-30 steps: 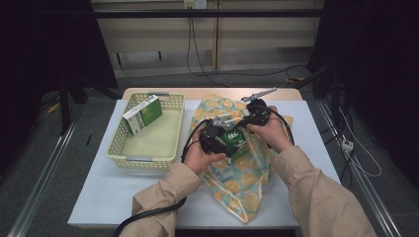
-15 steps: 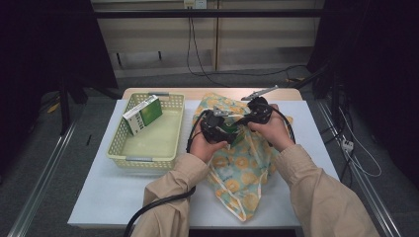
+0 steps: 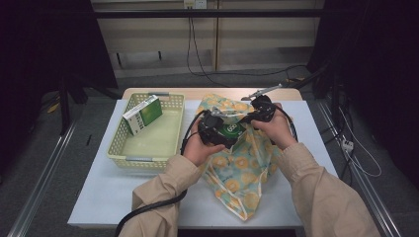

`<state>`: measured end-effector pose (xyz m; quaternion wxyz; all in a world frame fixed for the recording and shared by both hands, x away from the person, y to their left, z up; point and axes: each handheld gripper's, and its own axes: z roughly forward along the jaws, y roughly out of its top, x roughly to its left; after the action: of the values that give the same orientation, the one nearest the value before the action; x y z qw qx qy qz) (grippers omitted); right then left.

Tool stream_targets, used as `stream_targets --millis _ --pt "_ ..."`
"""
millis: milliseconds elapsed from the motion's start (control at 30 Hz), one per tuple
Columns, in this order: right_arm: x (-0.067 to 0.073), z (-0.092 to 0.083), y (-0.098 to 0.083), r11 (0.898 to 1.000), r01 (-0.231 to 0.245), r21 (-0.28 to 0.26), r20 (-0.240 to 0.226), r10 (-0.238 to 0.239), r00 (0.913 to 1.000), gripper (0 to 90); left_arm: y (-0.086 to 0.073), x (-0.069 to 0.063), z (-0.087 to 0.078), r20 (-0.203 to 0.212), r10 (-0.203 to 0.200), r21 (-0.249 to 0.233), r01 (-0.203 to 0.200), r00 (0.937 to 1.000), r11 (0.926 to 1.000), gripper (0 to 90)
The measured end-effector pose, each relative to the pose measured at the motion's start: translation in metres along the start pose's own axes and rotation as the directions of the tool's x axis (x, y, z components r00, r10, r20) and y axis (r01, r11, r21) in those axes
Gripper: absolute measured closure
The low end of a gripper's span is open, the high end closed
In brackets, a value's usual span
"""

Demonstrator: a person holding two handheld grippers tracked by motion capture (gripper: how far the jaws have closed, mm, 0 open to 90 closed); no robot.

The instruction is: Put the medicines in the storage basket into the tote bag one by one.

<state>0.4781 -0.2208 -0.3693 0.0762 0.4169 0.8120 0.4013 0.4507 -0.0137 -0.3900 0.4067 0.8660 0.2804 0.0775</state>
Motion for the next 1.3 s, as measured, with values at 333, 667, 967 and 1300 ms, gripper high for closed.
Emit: stream_targets --millis 333,667,967,1300 --pt "0.004 -0.002 0.005 1.0 0.012 0.001 0.005 -0.012 0.9999 88.6 0.001 -0.008 -0.04 0.078 0.038 -0.006 -0.037 0.9963 0.9993 6.6" --pt "0.005 -0.003 0.005 1.0 0.011 0.004 0.009 -0.011 0.9999 88.6 -0.003 0.016 -0.076 0.113 0.052 -0.009 -0.052 0.9923 0.9986 5.7" --pt "0.005 -0.002 0.003 1.0 0.01 0.005 0.009 -0.01 0.9999 88.6 -0.009 0.054 -0.106 0.065 0.034 0.01 -0.035 0.9973 0.9993 5.7" --pt "0.003 -0.002 0.002 1.0 0.014 0.008 0.011 -0.014 0.9998 88.5 -0.033 0.101 -0.121 -0.032 0.0 0.043 0.002 0.9995 0.9991 7.3"
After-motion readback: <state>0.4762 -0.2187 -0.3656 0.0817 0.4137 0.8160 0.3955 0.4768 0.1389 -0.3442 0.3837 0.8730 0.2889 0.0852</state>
